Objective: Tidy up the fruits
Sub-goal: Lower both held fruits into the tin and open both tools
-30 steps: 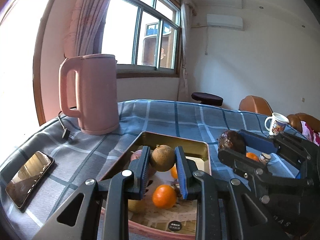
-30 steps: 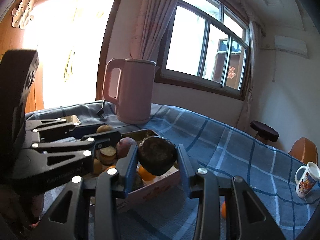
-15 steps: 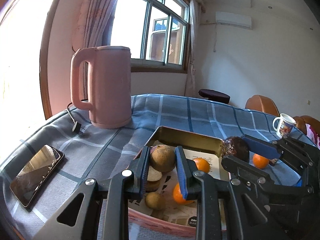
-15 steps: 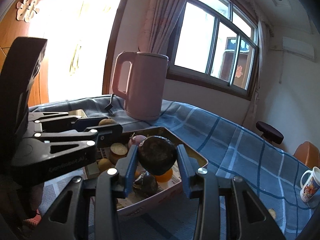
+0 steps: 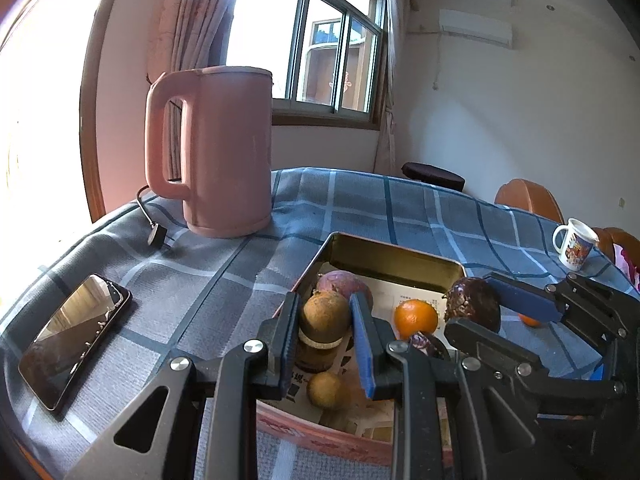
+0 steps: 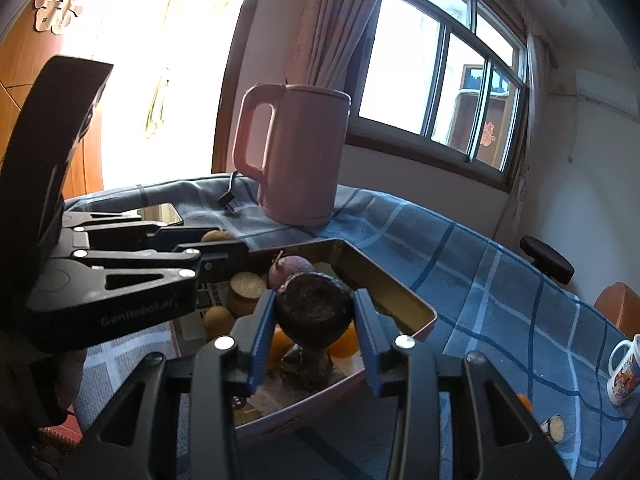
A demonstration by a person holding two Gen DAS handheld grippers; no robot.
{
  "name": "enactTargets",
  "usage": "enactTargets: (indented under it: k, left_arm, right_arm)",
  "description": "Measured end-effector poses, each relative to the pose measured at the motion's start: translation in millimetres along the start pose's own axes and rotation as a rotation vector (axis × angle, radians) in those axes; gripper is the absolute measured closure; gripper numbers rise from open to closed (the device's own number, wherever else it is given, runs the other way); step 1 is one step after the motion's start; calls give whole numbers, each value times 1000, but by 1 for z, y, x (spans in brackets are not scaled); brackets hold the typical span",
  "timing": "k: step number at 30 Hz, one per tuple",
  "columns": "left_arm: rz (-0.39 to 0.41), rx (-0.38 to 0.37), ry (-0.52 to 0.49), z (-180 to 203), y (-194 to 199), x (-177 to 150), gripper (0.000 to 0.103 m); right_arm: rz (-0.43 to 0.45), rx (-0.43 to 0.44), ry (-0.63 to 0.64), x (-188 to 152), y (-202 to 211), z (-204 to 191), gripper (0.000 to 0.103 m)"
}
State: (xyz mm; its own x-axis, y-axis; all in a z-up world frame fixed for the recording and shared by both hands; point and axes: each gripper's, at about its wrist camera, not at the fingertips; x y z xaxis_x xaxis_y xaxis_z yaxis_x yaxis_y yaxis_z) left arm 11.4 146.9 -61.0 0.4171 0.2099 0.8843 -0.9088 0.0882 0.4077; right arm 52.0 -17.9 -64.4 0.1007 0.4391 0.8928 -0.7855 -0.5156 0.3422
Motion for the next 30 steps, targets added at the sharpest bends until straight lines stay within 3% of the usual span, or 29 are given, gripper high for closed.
enactTargets:
  k: [6,17,27,29,30]
  left_arm:
    - [-19,-3,3,-2,-3,-2,76]
    - [-83,-10,22,-9,-16,-9,76]
    - [-102,-12,17,-10,-18,-12,75]
    - [-103,-15,13,-9,-17,-12,68]
    - [-100,-13,14,-9,-16,-11,56]
  right_arm:
    - [-26,11,11,-1,-5,-4,61]
    - [-151,58,48,-4,-26,-14,61]
    - [-174,75,70,-6,-28,-19,58]
    - [-171,77,64,-6,-27,-19,50]
    - [-166,76,58,-6,-25,-18,43]
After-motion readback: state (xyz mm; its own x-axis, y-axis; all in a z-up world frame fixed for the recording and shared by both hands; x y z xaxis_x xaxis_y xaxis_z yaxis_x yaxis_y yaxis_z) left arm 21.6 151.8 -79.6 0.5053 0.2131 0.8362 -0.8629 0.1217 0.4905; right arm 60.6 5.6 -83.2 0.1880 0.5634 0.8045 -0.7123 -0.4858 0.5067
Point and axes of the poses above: each gripper's, at about its wrist camera, not at the fingertips, and y roughly against the way its jaws point, z to its right, x to its top, and after that the axes turned 15 degrees about -x, right-handed
